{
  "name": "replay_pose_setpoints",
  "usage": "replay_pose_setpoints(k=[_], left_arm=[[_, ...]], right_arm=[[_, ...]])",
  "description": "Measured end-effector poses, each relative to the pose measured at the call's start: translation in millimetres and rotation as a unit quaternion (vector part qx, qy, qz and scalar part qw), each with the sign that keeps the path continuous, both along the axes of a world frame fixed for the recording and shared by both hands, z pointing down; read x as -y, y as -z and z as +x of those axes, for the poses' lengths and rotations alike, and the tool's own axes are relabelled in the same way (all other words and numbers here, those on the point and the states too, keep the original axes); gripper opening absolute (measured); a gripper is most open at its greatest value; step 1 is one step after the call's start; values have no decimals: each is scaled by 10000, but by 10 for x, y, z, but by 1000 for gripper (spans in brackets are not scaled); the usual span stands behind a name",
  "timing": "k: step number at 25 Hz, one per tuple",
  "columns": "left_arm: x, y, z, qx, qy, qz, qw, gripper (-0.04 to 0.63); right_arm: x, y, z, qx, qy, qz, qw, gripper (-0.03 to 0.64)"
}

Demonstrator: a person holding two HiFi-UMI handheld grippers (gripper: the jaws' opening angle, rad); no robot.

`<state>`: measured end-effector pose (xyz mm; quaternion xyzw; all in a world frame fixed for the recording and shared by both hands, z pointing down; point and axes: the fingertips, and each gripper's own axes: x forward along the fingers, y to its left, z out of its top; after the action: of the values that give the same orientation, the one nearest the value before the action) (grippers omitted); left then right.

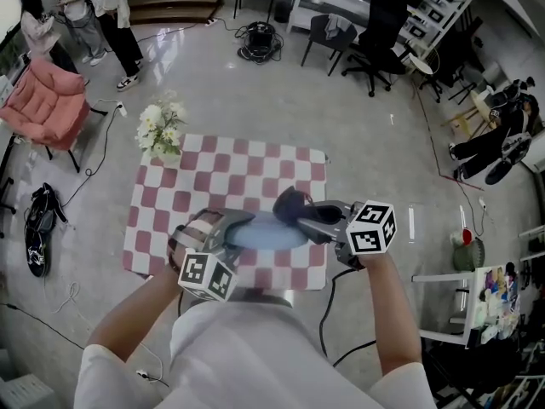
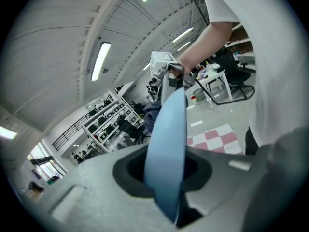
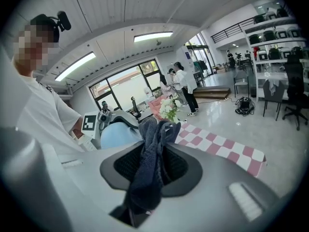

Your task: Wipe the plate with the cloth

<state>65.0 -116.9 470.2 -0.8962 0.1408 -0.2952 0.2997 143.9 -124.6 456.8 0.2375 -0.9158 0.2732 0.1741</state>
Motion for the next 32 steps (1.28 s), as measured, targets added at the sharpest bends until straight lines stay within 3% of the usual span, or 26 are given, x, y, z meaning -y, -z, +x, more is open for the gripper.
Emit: replay_pose_setpoints(k=[8,15,22,26,32], left_arm=[[-75,189,39,-154,-384,318,9986,74],[-132,235,97,-218,-640,330,9972,73],[-175,285,104,-269,-837,531,9947,72],[-180,255,95,-116,-866,686,9938,72],[-121,181,35,-68,-790,592,9951,72]], right_arm=[[94,-253,186,-193,2,-280,9994,100],[231,-387,246,-513,177,-419,9976,100],[382,-363,-72,-557,854,-498,9935,100],[290,-436,-199,-727,1235,-717,9871,100],[177,-337,-292,-679,1539,-767,9828,101]])
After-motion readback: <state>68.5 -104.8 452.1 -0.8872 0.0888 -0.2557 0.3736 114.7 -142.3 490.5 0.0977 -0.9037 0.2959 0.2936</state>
